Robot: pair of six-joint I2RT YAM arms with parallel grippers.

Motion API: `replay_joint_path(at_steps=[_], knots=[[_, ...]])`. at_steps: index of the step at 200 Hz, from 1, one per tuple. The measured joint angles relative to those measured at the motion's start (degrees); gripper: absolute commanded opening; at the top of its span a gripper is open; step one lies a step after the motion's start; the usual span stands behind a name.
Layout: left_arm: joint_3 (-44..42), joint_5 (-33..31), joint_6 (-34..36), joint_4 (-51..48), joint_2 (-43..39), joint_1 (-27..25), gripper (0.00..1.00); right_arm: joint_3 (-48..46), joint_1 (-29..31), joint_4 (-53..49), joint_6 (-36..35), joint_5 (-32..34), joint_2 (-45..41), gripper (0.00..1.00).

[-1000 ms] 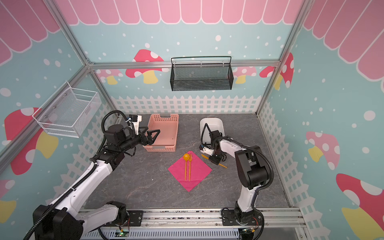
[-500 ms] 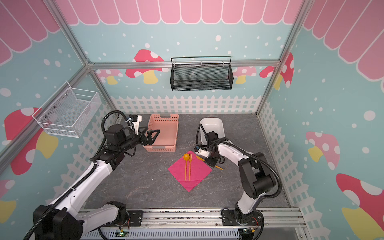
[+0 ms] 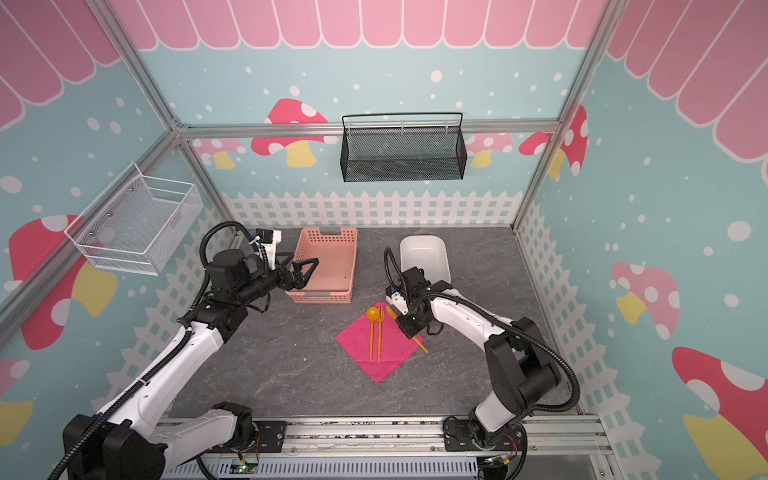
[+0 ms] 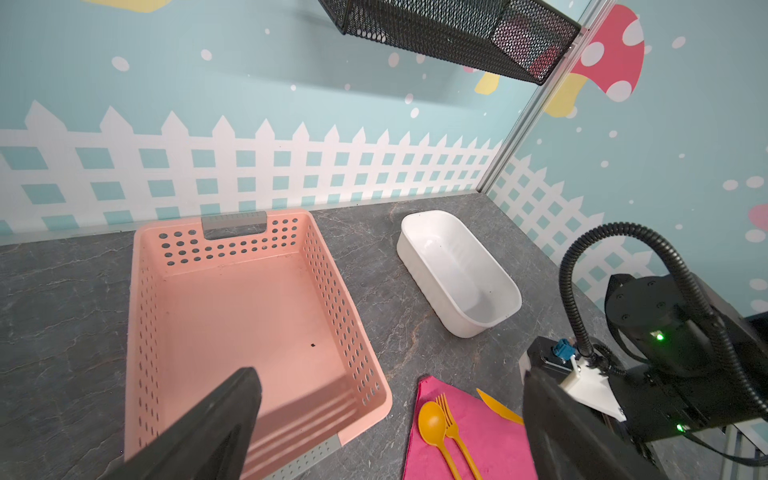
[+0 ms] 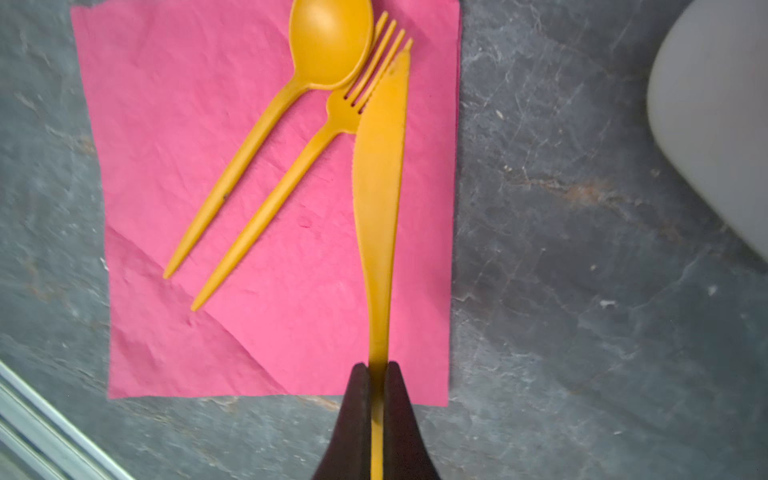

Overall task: Place the utensils on the paper napkin and roll it up
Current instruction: 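Carry the yellow knife over the napkin beside the fork with the right gripper, then lower the yellow knife onto the napkin beside the fork with the right gripper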

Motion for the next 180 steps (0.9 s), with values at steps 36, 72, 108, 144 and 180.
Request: replay_joint_path(at_steps=[36,72,108,144,180], knots=[[0.0,-0.1,0.0,0.0,0.0,0.0,0.99,-2.3,2.0,2.9,19.2,0.2,-0.8,0.00],[0.0,-0.2,0.0,0.0,0.0,0.0,0.99,-5.2,4.2,7.4,32.5,0.9,-3.2,0.00],[0.0,-0.3,0.0,0.0,-0.1,0.0,0.99,-5.3,4.8,10.2,39.9,2.6,-2.2,0.00],[0.0,-0.3,0.0,0.0,-0.1,0.0,0.99,-5.2,5.8,11.4,44.2,3.7,0.9,0.00],[0.0,-0.3,0.0,0.0,0.0,0.0,0.99,-3.4,6.3,11.5,45.5,4.3,5.3,0.00]])
